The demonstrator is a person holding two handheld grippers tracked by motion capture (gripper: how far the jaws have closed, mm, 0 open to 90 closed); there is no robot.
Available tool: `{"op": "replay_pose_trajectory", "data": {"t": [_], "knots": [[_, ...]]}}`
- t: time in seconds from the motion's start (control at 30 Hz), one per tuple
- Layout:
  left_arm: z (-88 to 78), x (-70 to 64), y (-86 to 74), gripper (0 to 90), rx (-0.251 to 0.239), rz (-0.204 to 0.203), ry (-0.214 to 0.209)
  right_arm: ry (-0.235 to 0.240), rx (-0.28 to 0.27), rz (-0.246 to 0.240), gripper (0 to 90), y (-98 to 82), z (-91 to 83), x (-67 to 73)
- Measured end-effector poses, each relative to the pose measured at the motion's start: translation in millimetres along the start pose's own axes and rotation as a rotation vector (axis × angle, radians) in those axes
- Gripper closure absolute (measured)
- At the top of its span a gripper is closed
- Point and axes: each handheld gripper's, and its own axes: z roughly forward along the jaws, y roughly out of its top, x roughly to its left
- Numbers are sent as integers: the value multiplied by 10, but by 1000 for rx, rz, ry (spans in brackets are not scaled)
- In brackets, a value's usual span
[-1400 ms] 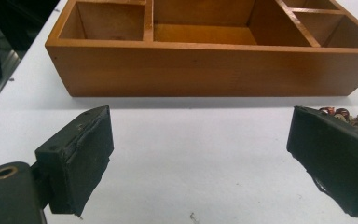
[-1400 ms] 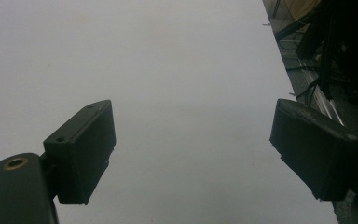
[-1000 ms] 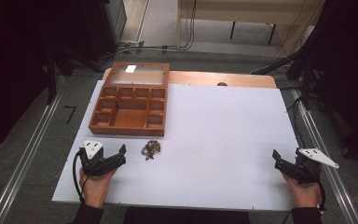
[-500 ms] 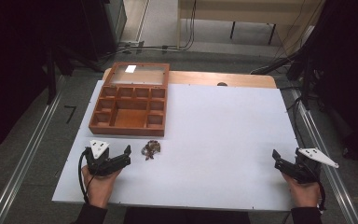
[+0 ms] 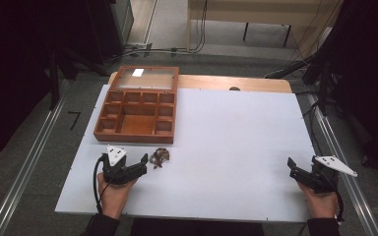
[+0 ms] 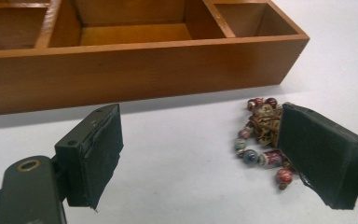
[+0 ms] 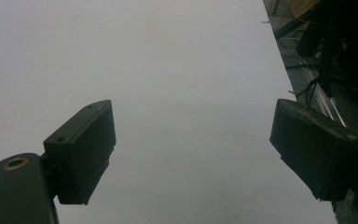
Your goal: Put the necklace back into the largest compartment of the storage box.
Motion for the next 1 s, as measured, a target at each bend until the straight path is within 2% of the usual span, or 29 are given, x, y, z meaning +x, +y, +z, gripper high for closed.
{"op": "replay_pose_trajectory", "data": {"t": [0.43, 0.83, 1.0], "knots": [[127, -198, 23, 196, 12, 7, -36, 1, 5, 5, 122, -3, 2, 1], [214, -239, 69, 231, 17, -1, -66, -1, 7, 5, 122, -3, 12, 5], [250, -275, 84, 245, 21, 11, -67, 2, 4, 3, 122, -2, 10, -7]]}}
